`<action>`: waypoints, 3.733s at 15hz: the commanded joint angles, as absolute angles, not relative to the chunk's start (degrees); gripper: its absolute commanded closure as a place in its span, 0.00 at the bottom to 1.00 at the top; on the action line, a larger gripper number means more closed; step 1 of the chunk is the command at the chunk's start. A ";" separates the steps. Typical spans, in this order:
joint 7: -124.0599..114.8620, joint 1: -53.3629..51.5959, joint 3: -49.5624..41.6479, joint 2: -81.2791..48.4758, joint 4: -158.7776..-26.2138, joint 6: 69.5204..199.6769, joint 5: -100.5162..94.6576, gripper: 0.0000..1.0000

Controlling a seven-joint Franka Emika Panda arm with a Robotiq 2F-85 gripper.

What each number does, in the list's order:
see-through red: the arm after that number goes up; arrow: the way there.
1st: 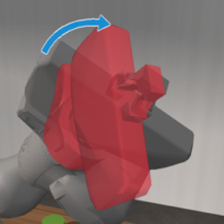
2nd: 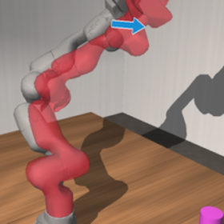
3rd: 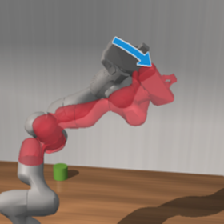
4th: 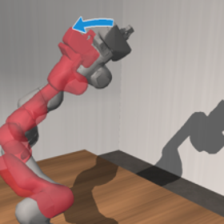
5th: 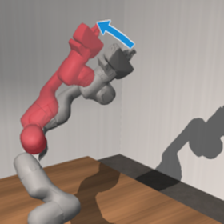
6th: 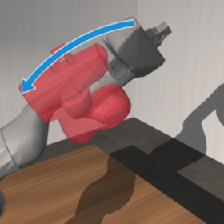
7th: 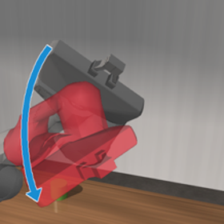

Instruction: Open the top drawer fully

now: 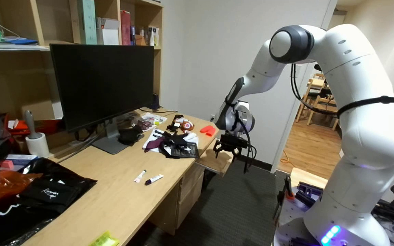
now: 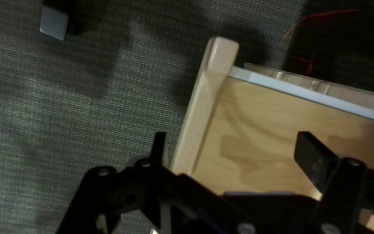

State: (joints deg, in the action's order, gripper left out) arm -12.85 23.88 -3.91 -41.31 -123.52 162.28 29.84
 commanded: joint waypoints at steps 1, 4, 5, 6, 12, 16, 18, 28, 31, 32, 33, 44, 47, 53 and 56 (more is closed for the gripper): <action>-13.43 24.20 -0.55 -40.20 -128.50 167.19 34.44 0.00; -12.36 24.56 1.51 -39.94 -131.88 170.12 37.10 0.00; -12.07 24.99 2.22 -39.99 -132.95 170.91 37.77 0.00; -11.90 25.26 2.82 -40.20 -133.77 172.24 38.63 0.00; -11.32 30.71 8.10 -42.42 -137.79 182.35 41.10 0.00; -11.61 35.01 10.48 -43.35 -139.47 186.58 39.83 0.00; -11.12 36.84 10.88 -43.54 -140.79 187.48 39.12 0.00; -5.03 51.75 21.67 -41.33 -148.38 193.21 33.35 0.00; -11.47 54.66 24.85 -40.82 -151.03 195.42 22.40 0.00; -13.09 54.54 25.00 -40.73 -151.20 196.65 19.79 0.00; -14.74 53.87 24.66 -40.62 -150.78 197.24 17.76 0.00; -18.61 39.76 12.11 -42.55 -135.13 185.55 16.05 0.00; -19.72 36.50 9.68 -42.70 -133.55 181.20 18.97 0.00; -24.39 32.21 7.89 -43.48 -132.91 179.80 28.00 0.00; -26.64 30.29 7.33 -44.41 -132.33 180.70 31.49 0.00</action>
